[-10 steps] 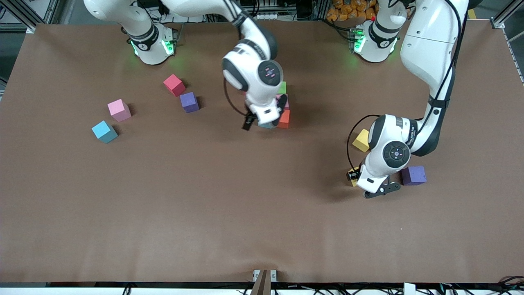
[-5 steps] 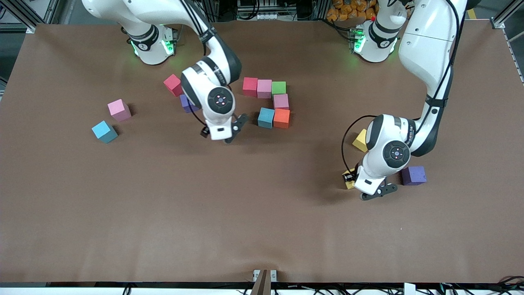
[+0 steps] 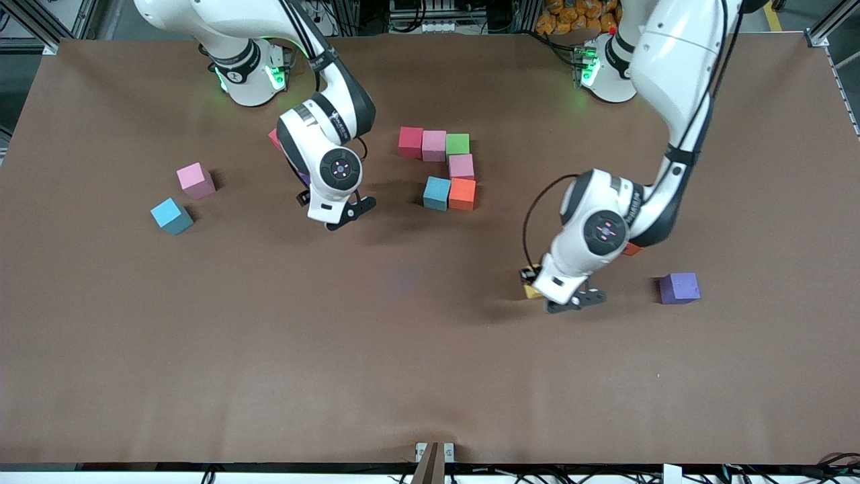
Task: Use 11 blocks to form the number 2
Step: 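Grasp the purple block with the right gripper while the left gripper carries yellow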
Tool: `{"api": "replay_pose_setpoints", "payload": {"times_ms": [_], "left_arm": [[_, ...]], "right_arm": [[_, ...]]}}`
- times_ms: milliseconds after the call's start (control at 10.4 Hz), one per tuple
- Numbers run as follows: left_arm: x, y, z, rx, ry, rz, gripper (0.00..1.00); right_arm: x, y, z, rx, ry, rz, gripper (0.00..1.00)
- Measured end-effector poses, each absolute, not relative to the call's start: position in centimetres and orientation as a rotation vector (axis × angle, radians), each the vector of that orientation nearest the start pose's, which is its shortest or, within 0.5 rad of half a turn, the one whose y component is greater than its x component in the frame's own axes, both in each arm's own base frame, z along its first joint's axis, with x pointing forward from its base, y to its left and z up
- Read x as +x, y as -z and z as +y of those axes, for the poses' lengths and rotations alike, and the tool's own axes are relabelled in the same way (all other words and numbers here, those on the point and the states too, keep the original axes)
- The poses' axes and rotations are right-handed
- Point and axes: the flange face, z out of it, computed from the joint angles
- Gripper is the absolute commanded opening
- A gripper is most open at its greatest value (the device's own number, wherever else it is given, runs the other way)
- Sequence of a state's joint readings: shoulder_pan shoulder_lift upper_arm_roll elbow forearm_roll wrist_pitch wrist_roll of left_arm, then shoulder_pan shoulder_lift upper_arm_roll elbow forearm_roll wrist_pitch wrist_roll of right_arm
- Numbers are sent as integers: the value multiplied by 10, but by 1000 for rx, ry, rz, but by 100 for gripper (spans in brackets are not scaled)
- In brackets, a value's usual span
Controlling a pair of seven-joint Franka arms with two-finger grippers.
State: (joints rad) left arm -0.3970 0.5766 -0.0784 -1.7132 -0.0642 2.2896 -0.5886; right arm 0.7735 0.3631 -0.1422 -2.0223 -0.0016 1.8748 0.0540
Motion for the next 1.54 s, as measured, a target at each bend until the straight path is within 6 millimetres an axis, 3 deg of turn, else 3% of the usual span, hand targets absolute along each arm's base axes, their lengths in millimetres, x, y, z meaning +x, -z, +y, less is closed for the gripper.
{"api": "replay_pose_setpoints", "payload": {"times_ms": [289, 482, 771, 1543], "left_arm": [[563, -289, -371, -3223, -19, 8, 44], [539, -296, -406, -3196, 24, 215, 43], [501, -306, -453, -3130, 95, 534, 44], [467, -316, -487, -2828, 114, 1472, 39]], "right_arm": [[418, -226, 286, -3144, -813, -861, 100], [409, -213, 268, -3144, -821, -830, 100], [393, -199, 256, -3140, -853, -827, 100], [378, -188, 244, -3089, -926, -678, 100]]}}
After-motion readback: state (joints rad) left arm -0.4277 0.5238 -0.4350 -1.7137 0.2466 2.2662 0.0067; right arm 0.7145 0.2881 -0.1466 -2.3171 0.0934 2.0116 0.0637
